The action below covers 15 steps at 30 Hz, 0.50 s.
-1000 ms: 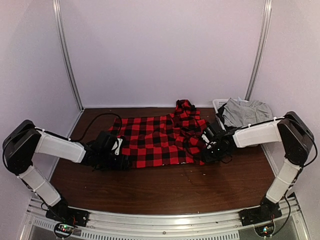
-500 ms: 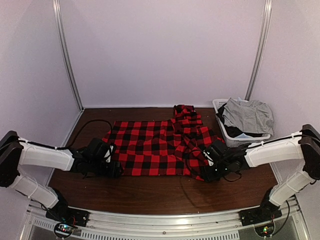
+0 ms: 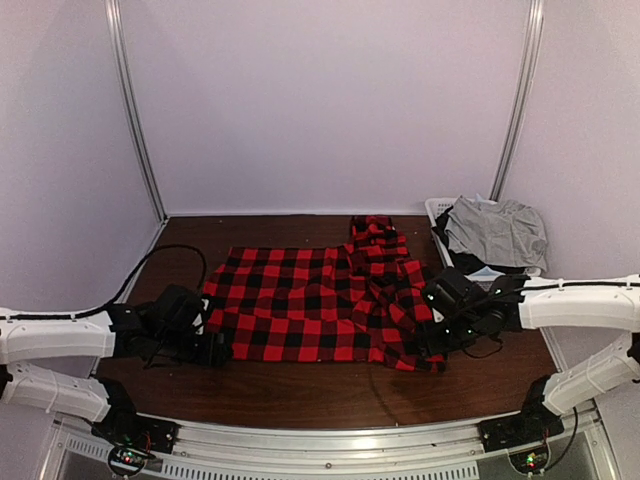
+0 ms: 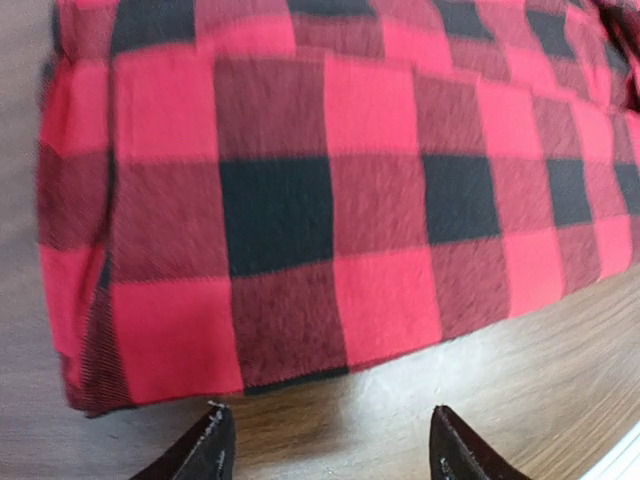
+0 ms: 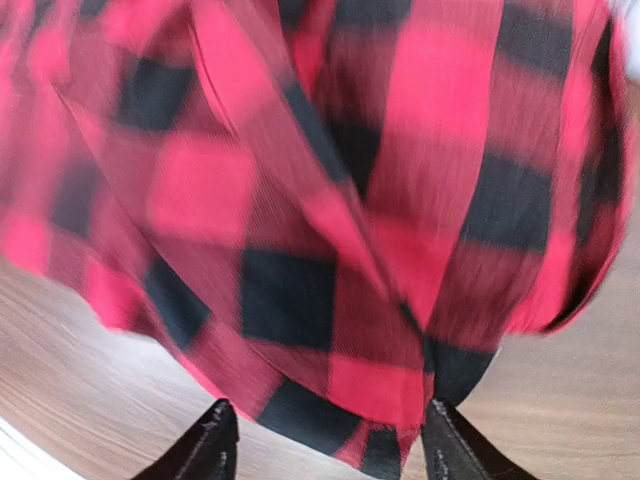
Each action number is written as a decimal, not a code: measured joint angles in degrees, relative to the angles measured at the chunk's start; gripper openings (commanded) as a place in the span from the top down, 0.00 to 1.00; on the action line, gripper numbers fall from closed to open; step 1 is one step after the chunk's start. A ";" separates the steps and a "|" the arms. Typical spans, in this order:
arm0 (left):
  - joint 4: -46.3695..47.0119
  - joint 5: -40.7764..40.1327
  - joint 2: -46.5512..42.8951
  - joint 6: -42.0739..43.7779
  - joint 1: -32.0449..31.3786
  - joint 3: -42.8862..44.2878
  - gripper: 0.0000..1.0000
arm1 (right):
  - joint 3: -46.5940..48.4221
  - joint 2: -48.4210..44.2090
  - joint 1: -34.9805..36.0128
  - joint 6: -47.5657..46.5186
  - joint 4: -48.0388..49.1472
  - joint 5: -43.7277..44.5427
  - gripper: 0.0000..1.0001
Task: Fold and stack the long sleeve shirts
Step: Move the 1/3-folded shirt to the center of the board.
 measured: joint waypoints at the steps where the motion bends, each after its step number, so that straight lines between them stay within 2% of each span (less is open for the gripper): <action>1: -0.50 -0.57 -0.35 0.13 0.00 0.79 0.30 | 1.53 -0.02 -0.02 -0.15 -0.55 0.83 0.32; 4: -0.44 -1.70 1.46 1.62 0.04 5.20 0.29 | 7.63 0.79 -1.07 -2.43 -0.81 3.32 0.30; 9: 2.56 -1.97 9.60 6.23 0.94 14.36 0.28 | 15.04 6.05 -5.22 -8.00 1.53 5.01 0.28; 15: 7.74 0.66 17.40 11.47 6.29 19.98 0.28 | 21.62 16.72 -7.30 -14.16 5.31 3.19 0.30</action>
